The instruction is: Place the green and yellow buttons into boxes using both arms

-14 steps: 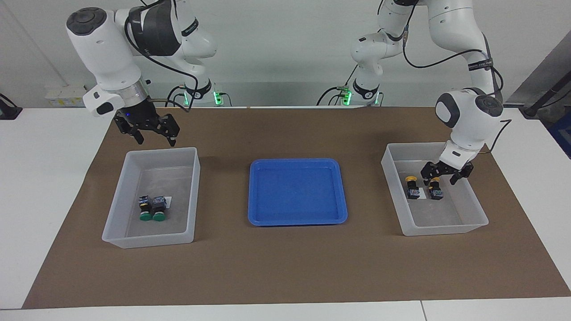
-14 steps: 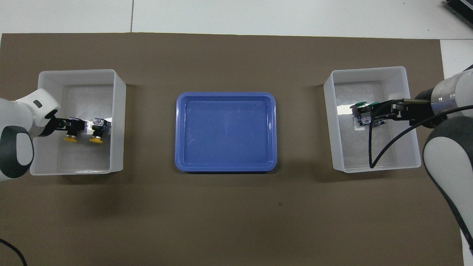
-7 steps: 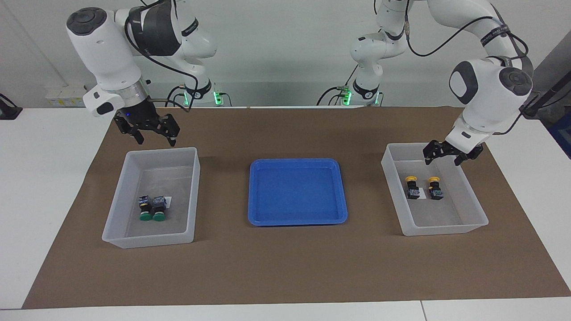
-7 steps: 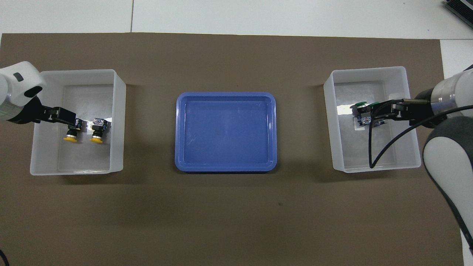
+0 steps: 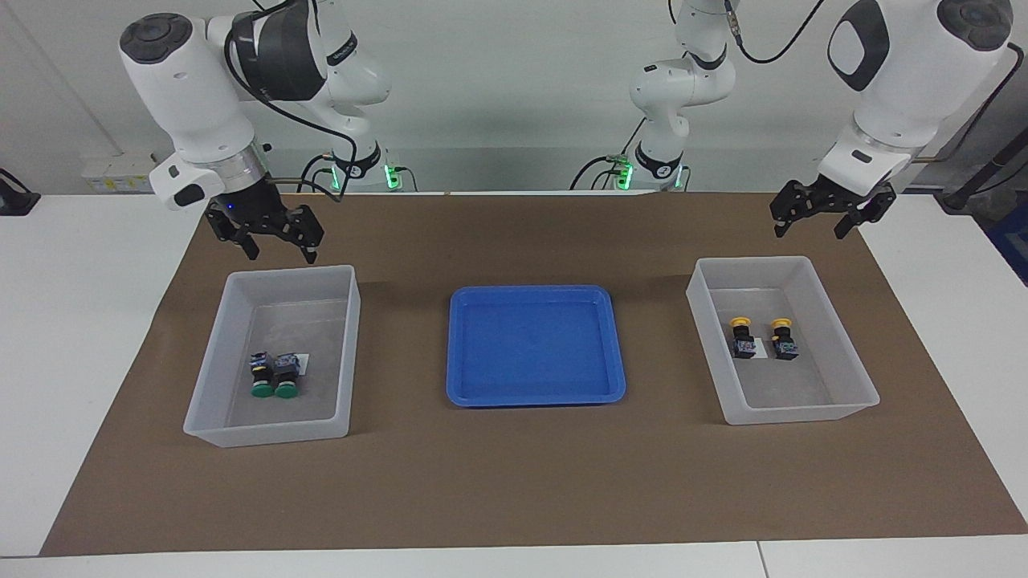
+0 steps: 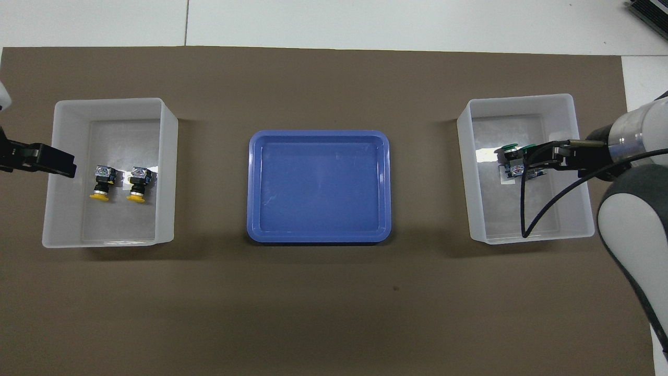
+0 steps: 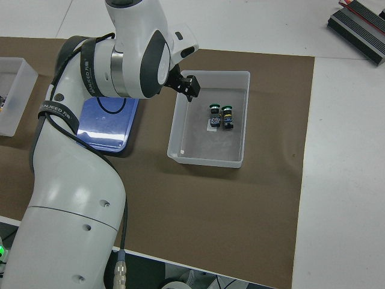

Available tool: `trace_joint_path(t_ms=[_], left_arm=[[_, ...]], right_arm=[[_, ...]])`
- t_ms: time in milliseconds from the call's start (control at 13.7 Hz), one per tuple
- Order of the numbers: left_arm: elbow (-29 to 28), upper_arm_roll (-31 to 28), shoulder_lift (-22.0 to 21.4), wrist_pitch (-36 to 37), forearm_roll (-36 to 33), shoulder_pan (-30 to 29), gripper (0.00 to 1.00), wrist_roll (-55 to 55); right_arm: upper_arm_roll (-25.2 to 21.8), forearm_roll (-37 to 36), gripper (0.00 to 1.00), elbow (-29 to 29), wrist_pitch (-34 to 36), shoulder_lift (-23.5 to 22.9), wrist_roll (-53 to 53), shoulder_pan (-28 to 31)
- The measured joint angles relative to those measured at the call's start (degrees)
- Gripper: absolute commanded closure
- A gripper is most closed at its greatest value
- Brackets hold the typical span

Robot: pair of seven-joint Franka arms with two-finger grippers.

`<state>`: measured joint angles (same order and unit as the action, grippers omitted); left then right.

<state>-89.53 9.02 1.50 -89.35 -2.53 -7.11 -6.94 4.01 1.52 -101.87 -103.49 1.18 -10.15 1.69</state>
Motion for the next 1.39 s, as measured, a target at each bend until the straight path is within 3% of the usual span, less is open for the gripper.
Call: trace_joint_path(t_ms=[1387], left_arm=[[-2.2, -0.7, -1.3, 1.1, 1.9, -0.1, 0.00, 0.8]], right_arm=[[0.0, 0.0, 0.00, 0.0, 0.0, 0.0, 0.0, 0.0]])
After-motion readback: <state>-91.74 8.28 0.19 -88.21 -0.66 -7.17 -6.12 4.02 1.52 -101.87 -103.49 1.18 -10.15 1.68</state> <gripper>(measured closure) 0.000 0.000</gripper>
